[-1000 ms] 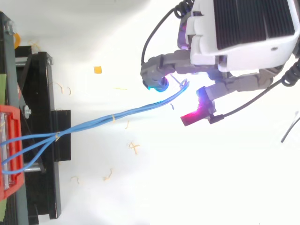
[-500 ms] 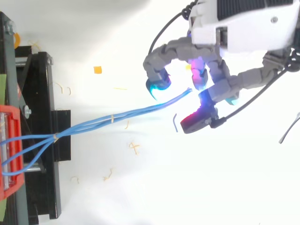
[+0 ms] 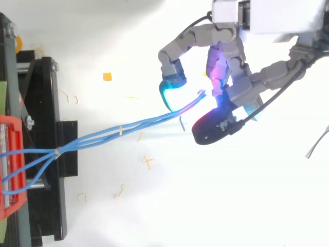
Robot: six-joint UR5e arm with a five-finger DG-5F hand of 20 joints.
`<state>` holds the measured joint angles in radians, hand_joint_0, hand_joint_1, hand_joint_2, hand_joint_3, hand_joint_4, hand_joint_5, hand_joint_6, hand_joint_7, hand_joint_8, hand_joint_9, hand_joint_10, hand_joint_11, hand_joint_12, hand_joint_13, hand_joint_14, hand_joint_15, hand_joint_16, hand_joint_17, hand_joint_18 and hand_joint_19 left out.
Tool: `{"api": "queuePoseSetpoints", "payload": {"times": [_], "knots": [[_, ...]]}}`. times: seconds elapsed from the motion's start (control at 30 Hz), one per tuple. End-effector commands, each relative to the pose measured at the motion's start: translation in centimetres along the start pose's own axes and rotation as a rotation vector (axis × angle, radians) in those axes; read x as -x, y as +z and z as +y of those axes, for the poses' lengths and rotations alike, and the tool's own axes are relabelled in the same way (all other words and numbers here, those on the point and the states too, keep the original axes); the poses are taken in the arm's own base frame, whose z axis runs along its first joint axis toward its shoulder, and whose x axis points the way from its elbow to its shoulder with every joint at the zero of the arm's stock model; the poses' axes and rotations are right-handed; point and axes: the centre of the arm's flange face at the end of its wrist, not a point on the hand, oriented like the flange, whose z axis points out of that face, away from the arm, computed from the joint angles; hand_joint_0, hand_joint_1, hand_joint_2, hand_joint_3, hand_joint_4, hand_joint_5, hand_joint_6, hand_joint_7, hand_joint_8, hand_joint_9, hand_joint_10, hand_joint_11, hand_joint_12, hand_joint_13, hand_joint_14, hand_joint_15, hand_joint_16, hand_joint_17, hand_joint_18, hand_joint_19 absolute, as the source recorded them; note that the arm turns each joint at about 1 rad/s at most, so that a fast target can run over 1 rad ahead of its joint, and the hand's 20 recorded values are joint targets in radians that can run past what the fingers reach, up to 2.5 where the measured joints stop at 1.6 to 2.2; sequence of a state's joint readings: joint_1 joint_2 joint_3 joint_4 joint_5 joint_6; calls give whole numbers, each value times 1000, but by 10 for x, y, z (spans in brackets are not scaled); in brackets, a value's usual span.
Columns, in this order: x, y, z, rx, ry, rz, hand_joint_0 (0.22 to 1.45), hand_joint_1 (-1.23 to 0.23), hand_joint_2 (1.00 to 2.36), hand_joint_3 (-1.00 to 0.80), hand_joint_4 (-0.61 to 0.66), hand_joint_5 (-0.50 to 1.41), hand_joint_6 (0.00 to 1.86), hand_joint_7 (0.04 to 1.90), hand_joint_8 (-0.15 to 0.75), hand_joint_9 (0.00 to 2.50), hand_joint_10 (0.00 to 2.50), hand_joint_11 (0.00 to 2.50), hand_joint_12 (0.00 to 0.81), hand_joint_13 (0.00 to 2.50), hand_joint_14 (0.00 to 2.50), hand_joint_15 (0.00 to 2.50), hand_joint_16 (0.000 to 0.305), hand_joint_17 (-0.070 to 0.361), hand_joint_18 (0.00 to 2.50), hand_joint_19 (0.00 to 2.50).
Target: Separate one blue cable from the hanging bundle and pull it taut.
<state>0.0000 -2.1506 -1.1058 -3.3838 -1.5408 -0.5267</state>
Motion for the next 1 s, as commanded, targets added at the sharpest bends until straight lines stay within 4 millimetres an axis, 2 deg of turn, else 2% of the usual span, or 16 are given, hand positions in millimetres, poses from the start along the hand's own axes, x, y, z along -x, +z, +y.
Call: {"api": "queuePoseSetpoints", "payload": {"times": [0.0,0.57,0.97], "knots": [[1,0,0,-1,13,-4,742,-835,1018,-194,38,140,505,1252,106,1837,10,217,240,1239,15,395,52,116,865,570],[-2,0,4,0,-7,4,741,-827,1018,-214,43,139,505,1247,101,1828,10,220,241,1230,17,400,50,113,870,574],[14,-18,30,-53,-71,35,740,-825,1018,-218,47,138,505,1243,98,1824,10,215,242,1227,17,393,49,111,868,582]]}}
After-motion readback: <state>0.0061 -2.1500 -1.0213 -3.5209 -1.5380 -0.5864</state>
